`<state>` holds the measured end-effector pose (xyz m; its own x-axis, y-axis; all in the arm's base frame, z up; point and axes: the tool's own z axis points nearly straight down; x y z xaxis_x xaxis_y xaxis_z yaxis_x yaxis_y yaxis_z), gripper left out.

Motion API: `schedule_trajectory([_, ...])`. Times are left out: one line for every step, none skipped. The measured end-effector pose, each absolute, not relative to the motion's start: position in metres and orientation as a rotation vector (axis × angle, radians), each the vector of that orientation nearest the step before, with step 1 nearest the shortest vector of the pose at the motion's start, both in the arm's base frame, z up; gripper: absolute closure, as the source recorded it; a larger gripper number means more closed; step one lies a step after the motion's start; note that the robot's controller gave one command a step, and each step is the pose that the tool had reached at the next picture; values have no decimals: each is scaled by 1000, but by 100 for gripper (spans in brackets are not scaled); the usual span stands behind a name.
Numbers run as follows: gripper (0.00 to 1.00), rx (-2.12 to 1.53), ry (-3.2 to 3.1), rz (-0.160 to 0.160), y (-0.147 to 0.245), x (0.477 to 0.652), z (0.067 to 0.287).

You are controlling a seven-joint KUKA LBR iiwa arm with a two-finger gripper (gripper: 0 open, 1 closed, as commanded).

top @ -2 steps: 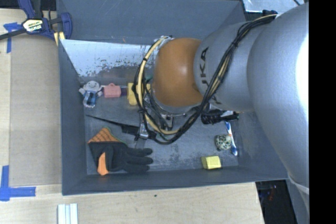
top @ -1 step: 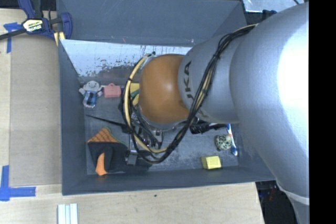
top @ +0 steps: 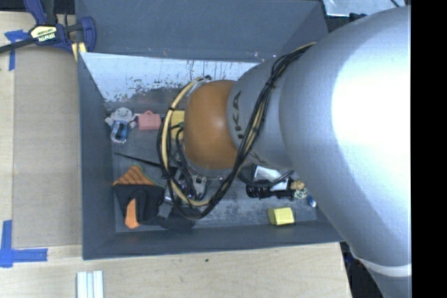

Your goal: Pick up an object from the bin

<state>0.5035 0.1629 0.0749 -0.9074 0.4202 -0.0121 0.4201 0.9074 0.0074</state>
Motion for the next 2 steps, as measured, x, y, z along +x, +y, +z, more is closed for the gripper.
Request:
schedule_trajectory([100,747,3039,8,149,536,73])
schedule_trajectory([100,748,3039,9,149,536,73])
